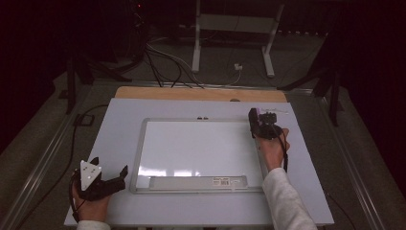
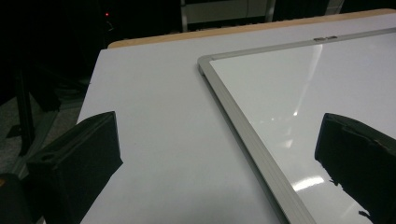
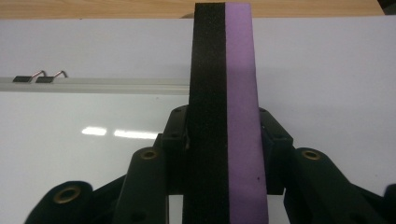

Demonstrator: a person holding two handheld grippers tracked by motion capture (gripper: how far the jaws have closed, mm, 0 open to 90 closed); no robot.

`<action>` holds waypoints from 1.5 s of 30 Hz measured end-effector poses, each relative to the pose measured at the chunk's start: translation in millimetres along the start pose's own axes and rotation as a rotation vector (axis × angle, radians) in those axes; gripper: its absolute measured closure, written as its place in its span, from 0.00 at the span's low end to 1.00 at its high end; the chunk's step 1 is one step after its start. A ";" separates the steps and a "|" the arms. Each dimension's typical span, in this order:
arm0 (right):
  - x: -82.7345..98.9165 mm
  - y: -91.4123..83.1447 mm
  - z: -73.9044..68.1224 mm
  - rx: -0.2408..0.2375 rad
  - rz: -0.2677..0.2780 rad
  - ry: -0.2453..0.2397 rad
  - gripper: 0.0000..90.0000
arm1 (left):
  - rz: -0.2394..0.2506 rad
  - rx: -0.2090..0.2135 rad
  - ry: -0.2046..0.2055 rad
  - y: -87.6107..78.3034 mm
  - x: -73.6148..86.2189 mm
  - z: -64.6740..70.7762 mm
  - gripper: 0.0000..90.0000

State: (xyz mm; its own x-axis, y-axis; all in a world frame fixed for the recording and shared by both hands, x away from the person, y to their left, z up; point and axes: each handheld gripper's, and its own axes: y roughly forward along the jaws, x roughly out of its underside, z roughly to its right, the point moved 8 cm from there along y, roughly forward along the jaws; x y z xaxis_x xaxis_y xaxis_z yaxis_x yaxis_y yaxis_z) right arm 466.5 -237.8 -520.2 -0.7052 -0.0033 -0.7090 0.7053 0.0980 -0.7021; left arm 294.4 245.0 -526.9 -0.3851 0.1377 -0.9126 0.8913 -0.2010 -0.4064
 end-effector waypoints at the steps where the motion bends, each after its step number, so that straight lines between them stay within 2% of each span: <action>1: 0.5 0.4 0.9 -0.002 -0.004 0.006 0.70 | 0.000 0.001 0.001 0.1 -0.1 0.2 0.01; 10: 11.6 10.7 -7.4 -0.011 -0.047 -0.006 0.70 | 0.002 0.003 0.004 0.2 -0.6 0.7 0.01; 18: 28.7 20.4 -11.9 -0.013 -0.093 0.021 0.71 | 0.002 0.001 0.005 0.5 -0.7 0.8 0.01; 22: 29.3 19.8 -13.1 -0.002 -0.092 0.004 0.71 | 0.002 0.001 0.005 0.7 -0.9 1.4 0.01; 32: 25.9 23.5 -6.8 0.036 -0.083 0.008 0.71 | 0.003 -0.001 0.001 -0.1 -0.8 0.2 0.01; 43: 23.5 26.2 -6.7 0.041 -0.081 0.006 0.70 | 0.002 0.000 0.005 -0.2 -1.0 0.8 0.01; 45: 23.4 26.3 -6.8 0.024 -0.070 0.002 0.64 | 0.004 0.001 0.004 -0.2 -1.1 0.7 0.01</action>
State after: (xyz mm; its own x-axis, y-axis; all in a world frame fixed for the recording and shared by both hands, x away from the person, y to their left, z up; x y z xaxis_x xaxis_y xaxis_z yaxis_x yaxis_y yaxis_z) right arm 468.0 -228.5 -554.8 -0.7532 -0.0071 -0.6578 0.6556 0.0737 -0.7515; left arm 294.5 244.2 -525.8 -0.3810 0.1405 -0.9138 0.8925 -0.2022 -0.4032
